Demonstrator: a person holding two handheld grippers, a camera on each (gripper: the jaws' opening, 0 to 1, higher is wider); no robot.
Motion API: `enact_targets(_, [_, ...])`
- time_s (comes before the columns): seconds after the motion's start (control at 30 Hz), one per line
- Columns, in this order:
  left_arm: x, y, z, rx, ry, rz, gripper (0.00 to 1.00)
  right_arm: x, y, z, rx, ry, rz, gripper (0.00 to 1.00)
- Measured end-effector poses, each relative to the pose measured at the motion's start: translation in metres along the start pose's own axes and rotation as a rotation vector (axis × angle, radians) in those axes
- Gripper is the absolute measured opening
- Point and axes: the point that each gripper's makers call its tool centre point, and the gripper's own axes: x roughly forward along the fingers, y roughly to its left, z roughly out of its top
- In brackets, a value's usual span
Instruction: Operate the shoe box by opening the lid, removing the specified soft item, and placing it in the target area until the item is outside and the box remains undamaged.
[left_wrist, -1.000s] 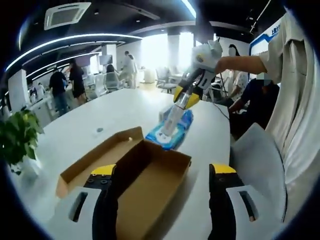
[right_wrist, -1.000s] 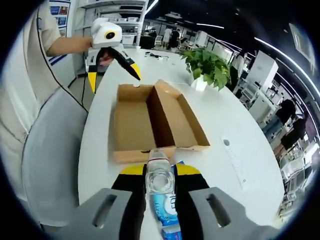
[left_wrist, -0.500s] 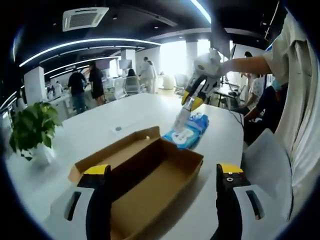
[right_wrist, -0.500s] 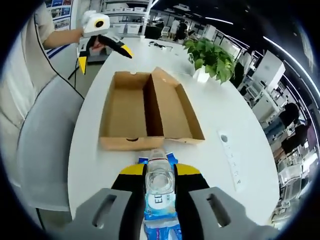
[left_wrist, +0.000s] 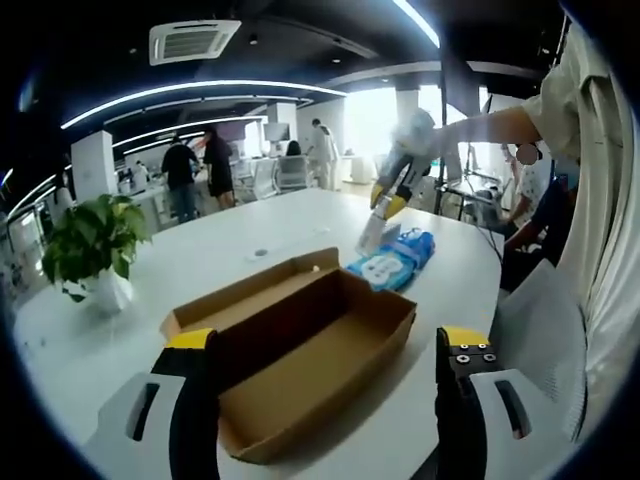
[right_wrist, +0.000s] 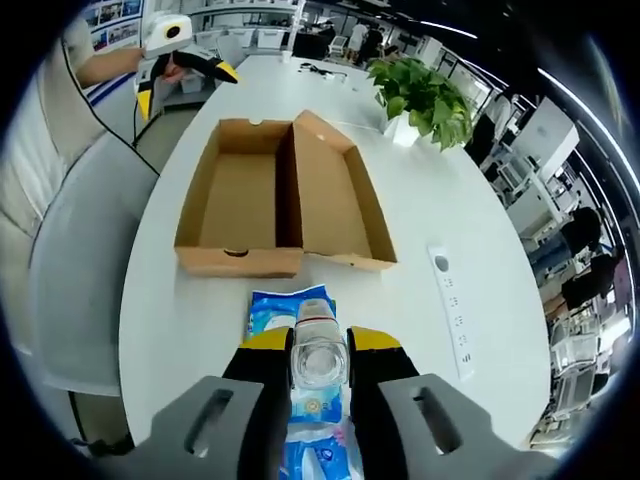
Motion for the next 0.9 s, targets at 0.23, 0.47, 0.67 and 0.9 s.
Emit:
enact_targets(0.23, [-0.013, 0.008, -0.005, -0.025, -0.024, 0.065, 0.91, 0.009, -0.014, -0.014, -0.015, 0.054, 0.007, 0.18])
enact_targets(0.47, [-0.021, 0.012, -0.017, -0.042, -0.002, 0.095, 0.9, 0.018, -0.025, -0.026, -0.022, 0.102, 0.017, 0.18])
enact_targets(0.67, [-0.026, 0.015, -0.02, -0.047, 0.007, 0.113, 0.9, 0.025, -0.035, -0.034, -0.03, 0.136, 0.024, 0.18])
enact_targets(0.9, [-0.027, 0.018, -0.024, -0.05, 0.021, 0.128, 0.89, 0.035, -0.046, -0.047, -0.045, 0.192, 0.028, 0.18])
